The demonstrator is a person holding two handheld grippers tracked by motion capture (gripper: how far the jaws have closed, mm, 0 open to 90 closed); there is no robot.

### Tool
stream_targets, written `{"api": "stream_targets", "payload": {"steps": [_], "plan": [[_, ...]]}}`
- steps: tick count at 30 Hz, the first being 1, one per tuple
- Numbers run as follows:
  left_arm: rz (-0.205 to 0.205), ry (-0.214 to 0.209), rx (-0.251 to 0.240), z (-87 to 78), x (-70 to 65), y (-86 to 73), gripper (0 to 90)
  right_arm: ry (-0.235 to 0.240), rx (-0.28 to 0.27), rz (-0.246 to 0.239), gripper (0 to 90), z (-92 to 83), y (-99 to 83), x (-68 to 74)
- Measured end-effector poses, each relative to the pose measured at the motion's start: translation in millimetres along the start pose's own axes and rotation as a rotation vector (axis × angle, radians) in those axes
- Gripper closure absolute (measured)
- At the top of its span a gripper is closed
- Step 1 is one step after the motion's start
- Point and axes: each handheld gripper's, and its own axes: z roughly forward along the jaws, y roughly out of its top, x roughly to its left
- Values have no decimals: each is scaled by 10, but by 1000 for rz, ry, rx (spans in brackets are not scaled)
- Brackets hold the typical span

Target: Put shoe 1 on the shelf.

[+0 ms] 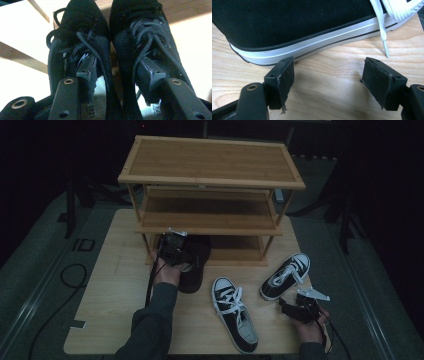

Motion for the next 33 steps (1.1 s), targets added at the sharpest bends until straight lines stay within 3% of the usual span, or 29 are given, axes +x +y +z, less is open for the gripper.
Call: {"api": "stream_targets", "payload": {"steps": [3,7,19,26,28,33], "plan": [[7,-85,-47,-98,52,-24,534,0,0,0,254,0,0,0],[44,-136,-84,-233,97,-63,554,0,0,0,254,0,0,0],[86,-294,-136,-489,243,-302,637,0,0,0,254,0,0,0],[131,-330,-136,-575,264,-456,682,0,0,1,254,-1,-1,2],[144,-334,-156,-606,259,-511,708,0,1,1,254,-1,-1,2],[142,-355,-170,-645,286,-597,788,-1,0,-1,255,-1,-1,1]]}}
